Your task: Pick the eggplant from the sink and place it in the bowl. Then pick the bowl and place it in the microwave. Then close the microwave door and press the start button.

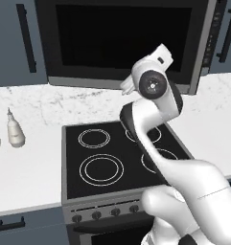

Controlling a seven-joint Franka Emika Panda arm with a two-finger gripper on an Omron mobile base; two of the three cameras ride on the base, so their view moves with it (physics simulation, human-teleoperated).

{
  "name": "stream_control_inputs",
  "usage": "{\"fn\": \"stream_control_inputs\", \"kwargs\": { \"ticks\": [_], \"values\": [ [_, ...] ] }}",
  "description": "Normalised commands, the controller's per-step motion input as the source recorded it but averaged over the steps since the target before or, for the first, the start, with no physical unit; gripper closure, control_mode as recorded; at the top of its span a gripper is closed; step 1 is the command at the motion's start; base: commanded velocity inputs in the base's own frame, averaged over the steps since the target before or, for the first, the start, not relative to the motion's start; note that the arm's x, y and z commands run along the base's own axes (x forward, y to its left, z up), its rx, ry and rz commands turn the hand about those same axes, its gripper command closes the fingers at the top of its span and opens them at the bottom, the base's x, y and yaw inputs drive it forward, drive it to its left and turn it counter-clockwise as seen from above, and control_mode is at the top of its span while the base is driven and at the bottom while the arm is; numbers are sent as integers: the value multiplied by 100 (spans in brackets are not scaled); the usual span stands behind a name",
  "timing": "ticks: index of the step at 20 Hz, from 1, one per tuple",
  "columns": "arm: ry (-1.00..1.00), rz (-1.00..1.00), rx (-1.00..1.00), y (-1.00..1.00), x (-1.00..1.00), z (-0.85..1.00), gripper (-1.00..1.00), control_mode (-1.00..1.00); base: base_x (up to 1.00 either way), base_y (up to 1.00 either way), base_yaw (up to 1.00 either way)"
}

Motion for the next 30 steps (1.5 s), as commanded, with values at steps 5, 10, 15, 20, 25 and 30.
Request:
{"fn": "stream_control_inputs", "kwargs": {
  "ticks": [5,10,15,20,25,30],
  "values": [
    [0,15,0,0,65,6,-100,-100,0,0,0],
    [0,15,0,0,46,0,-100,-100,0,0,0],
    [0,14,0,0,39,0,-100,-100,0,0,0],
    [2,12,0,-1,53,0,-100,-100,0,0,0],
    [4,9,1,0,56,0,-100,-100,0,0,0],
    [1,4,0,0,-2,-5,-100,-100,0,0,0]
  ]
}}
